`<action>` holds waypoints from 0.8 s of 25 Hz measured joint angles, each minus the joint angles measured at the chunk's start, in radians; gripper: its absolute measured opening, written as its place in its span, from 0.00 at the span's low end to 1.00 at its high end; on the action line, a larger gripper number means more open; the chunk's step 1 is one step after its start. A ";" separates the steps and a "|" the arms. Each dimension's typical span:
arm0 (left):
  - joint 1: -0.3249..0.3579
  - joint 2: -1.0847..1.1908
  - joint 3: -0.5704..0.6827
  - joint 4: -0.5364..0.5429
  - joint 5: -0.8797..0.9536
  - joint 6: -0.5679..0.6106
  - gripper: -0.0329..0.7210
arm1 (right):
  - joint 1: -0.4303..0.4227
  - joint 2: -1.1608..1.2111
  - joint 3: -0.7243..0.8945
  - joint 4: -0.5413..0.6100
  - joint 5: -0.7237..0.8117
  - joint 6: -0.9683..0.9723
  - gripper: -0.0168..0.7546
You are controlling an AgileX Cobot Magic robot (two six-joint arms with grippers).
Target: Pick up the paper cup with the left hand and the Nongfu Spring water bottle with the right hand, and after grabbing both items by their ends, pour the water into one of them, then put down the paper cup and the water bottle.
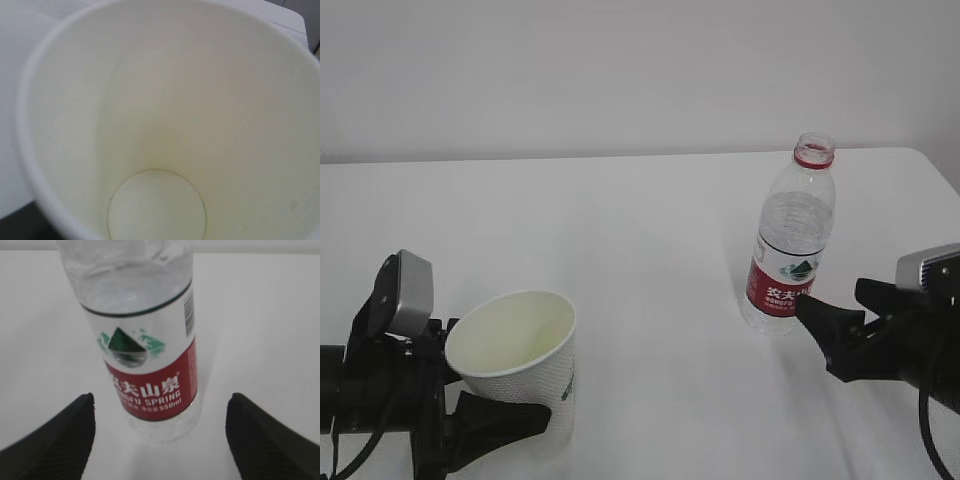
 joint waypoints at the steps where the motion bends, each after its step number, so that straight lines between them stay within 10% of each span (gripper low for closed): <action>1: 0.000 0.000 0.000 -0.001 0.001 0.000 0.78 | 0.000 0.000 -0.009 0.000 0.000 0.000 0.83; 20: 0.000 0.000 -0.014 -0.028 0.029 0.000 0.78 | 0.000 0.095 -0.111 -0.056 -0.001 0.000 0.83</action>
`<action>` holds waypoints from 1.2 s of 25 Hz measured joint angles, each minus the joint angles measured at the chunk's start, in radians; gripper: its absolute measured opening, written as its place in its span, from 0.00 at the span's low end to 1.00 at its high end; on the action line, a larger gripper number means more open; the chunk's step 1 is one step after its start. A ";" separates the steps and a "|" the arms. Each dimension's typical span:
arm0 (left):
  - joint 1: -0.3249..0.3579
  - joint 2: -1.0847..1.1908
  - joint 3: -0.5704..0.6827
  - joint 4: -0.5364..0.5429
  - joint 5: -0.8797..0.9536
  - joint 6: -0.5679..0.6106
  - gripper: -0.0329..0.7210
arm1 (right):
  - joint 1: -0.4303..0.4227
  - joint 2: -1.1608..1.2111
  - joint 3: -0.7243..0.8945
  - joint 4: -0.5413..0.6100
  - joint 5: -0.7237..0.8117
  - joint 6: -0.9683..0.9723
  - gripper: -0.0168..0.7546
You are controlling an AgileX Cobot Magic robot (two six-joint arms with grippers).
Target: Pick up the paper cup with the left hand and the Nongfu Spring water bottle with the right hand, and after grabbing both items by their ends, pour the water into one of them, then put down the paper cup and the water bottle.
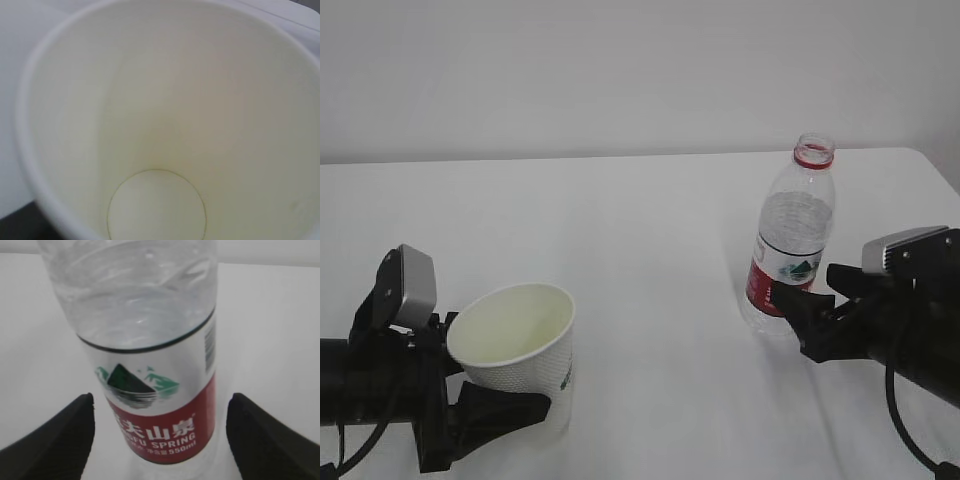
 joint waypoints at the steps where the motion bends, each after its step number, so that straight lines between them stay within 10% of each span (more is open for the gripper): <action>1: 0.000 0.000 -0.002 -0.001 0.000 0.000 0.78 | 0.000 0.007 -0.008 -0.009 0.000 0.004 0.83; 30: 0.000 0.000 -0.005 -0.013 0.021 0.000 0.78 | 0.000 0.110 -0.164 -0.081 -0.004 0.044 0.82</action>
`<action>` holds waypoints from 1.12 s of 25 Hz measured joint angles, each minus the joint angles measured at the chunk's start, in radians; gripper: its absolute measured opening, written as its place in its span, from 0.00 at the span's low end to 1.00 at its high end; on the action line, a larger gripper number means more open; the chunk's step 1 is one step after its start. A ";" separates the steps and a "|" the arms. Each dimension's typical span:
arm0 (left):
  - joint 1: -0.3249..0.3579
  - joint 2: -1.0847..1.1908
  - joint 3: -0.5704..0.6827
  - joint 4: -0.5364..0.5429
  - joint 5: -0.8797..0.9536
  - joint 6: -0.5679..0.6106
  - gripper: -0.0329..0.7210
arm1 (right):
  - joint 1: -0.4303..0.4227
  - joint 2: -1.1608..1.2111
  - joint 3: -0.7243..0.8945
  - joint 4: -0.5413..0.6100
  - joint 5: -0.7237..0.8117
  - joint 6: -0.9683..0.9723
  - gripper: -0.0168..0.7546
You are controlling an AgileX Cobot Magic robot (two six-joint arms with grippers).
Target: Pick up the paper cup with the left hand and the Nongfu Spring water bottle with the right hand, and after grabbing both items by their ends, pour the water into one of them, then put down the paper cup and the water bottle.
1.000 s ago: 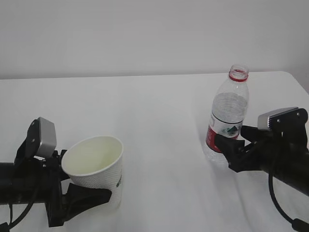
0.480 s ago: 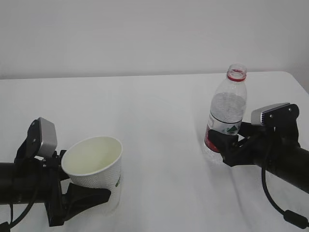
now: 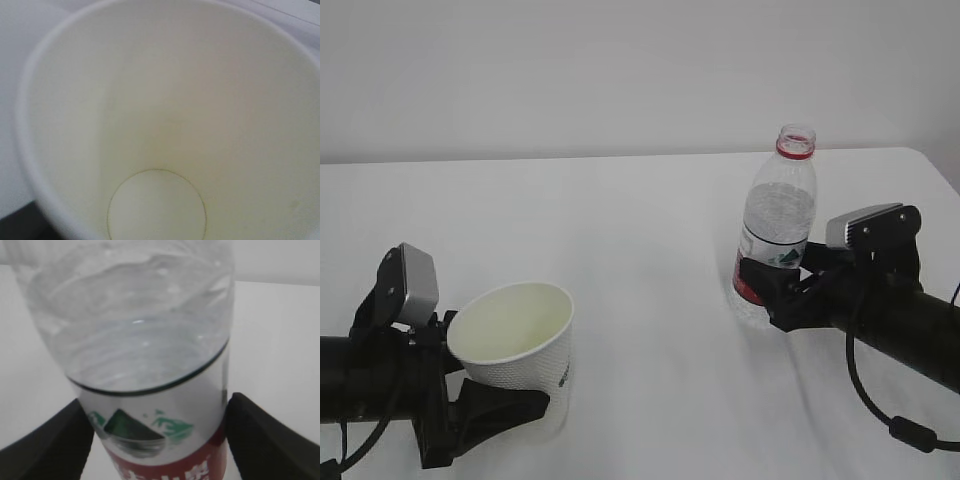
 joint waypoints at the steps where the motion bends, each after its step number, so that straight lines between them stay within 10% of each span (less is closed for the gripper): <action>1: 0.000 0.000 0.000 0.000 0.000 0.000 0.78 | 0.000 0.000 0.000 0.000 0.000 0.000 0.82; 28: 0.000 0.000 0.000 -0.002 0.002 0.000 0.78 | 0.000 0.003 -0.007 -0.009 -0.001 0.010 0.86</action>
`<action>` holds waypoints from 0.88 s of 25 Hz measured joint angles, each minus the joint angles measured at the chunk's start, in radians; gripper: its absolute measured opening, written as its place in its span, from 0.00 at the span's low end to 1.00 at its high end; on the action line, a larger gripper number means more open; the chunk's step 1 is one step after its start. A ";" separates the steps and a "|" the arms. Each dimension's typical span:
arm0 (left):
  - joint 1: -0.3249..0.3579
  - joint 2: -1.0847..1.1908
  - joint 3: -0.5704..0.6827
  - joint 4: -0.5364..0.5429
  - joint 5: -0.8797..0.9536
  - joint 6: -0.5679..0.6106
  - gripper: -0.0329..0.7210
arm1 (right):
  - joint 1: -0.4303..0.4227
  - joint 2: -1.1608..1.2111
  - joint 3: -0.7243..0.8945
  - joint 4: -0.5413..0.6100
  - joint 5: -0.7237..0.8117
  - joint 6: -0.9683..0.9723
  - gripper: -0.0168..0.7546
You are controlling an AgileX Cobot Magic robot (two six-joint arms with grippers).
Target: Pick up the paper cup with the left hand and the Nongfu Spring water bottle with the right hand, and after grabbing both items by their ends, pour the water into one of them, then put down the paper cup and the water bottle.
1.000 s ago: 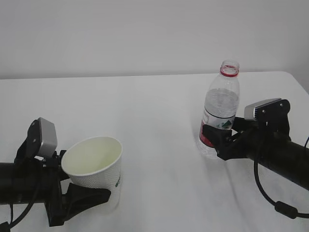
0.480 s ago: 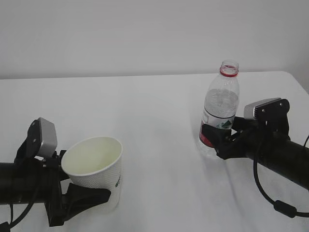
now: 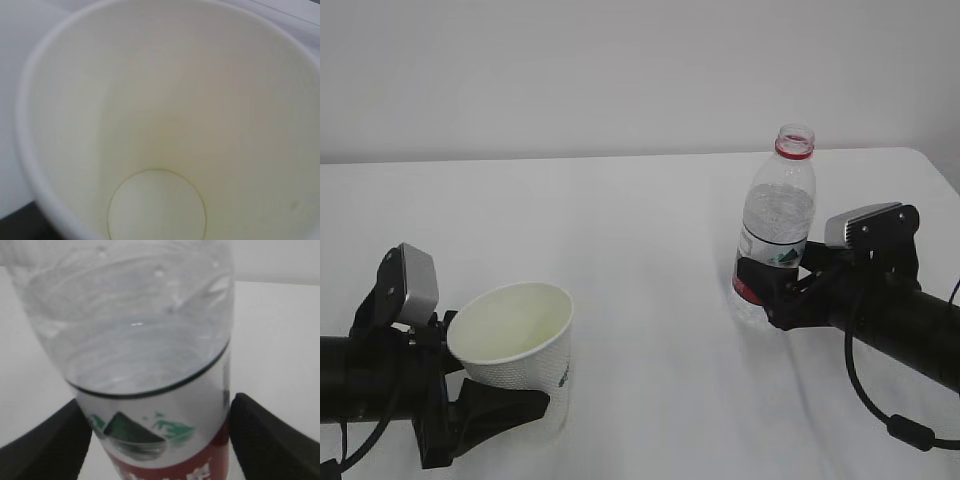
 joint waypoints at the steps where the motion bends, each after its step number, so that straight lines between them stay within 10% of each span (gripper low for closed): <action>1: 0.000 0.000 0.000 0.000 0.000 0.000 0.78 | 0.000 0.000 0.000 -0.002 0.000 0.000 0.87; 22: 0.000 0.000 0.000 -0.007 0.000 0.000 0.78 | 0.000 0.000 -0.035 -0.020 0.000 0.002 0.88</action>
